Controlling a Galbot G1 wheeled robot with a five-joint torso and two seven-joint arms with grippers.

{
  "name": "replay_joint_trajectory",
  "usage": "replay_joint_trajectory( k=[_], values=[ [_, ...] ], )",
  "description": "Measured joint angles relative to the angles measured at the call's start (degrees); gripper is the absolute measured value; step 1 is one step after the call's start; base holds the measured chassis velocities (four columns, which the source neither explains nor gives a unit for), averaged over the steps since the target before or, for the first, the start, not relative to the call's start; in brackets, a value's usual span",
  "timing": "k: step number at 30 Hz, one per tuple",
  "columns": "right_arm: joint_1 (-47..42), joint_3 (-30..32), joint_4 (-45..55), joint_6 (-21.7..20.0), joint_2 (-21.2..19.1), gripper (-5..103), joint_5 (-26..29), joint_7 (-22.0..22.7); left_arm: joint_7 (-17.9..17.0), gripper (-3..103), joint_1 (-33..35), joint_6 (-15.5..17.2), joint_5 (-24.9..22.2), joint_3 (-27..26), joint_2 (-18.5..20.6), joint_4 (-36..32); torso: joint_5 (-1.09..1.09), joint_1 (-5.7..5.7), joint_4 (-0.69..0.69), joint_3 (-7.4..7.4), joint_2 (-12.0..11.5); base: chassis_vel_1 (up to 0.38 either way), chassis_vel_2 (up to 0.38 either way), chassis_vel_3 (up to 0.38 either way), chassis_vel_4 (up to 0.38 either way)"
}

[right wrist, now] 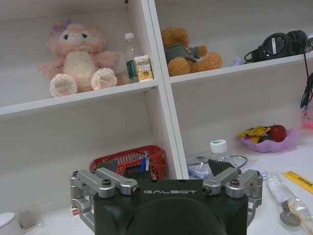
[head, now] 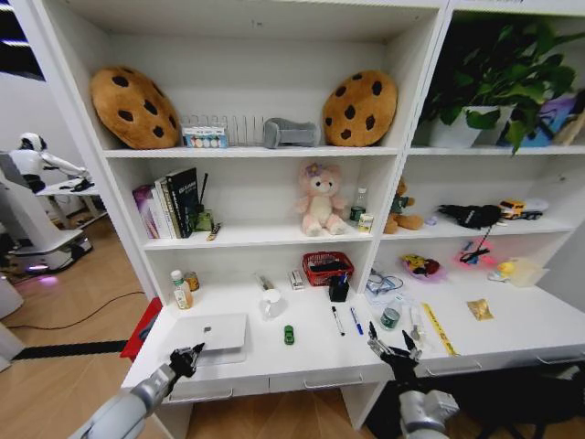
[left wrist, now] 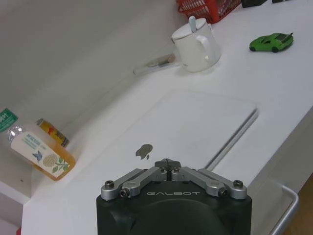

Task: Organize the objects on the table.

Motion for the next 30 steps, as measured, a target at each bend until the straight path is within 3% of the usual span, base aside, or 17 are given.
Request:
replay_joint_trajectory(
  k=[5, 7, 8, 12, 13, 16, 17, 21, 30],
  values=[
    [-0.4, 0.4, 0.0, 0.1, -0.3, 100, 0.2, -0.3, -0.7, 0, 0.4, -2.2, -1.8, -4.0, -3.6, 0.2, 0.00, 0.00, -0.01, 0.00, 0.0, 0.000, 0.000, 0.000, 0.000],
    [-0.4, 0.4, 0.0, 0.1, -0.6, 100, 0.3, -0.8, -3.9, 0, -1.4, -1.4, -6.8, -6.2, -4.9, -2.1, 0.01, 0.00, -0.03, 0.00, 0.0, 0.000, 0.000, 0.000, 0.000],
    [-0.4, 0.4, 0.0, 0.1, -0.6, 100, 0.3, -0.8, -3.9, 0, -1.4, -1.4, -6.8, -6.2, -4.9, -2.1, 0.01, 0.00, -0.03, 0.00, 0.0, 0.000, 0.000, 0.000, 0.000],
    [-0.2, -0.2, 0.6, 0.0, -1.0, 100, 0.3, -1.0, -10.8, 0, -3.6, 1.5, -17.2, -10.8, -5.5, -8.7, 0.02, 0.01, -0.04, 0.01, 0.0, 0.000, 0.000, 0.000, 0.000],
    [-0.2, -0.2, 0.6, 0.0, -1.0, 100, 0.3, -1.0, -10.8, 0, -3.6, 1.5, -17.2, -10.8, -5.5, -8.7, 0.02, 0.01, -0.04, 0.01, 0.0, 0.000, 0.000, 0.000, 0.000],
    [-1.0, 0.2, 1.5, -0.2, -1.2, 100, 0.1, -1.7, -12.6, 0, 0.2, 2.1, -20.9, -17.7, -8.7, -14.5, 0.02, 0.01, -0.02, 0.00, 0.0, 0.000, 0.000, 0.000, 0.000],
    [-1.0, 0.2, 1.5, -0.2, -1.2, 100, 0.1, -1.7, -12.6, 0, 0.2, 2.1, -20.9, -17.7, -8.7, -14.5, 0.02, 0.01, -0.02, 0.00, 0.0, 0.000, 0.000, 0.000, 0.000],
    [-3.1, 0.9, 1.6, 0.5, -0.9, 100, -0.5, -3.2, -13.5, -3, 7.3, 1.8, -21.9, -24.1, -15.5, -20.2, 0.01, 0.00, 0.02, 0.00, 0.0, 0.000, 0.000, 0.000, 0.000],
    [-5.4, 1.3, 3.6, 1.5, -1.0, 100, -3.1, -6.1, -11.8, 28, 14.4, 0.5, -23.5, -29.3, -23.9, -27.6, 0.01, 0.00, -0.01, 0.00, 0.0, 0.000, 0.000, 0.000, 0.000]
  ],
)
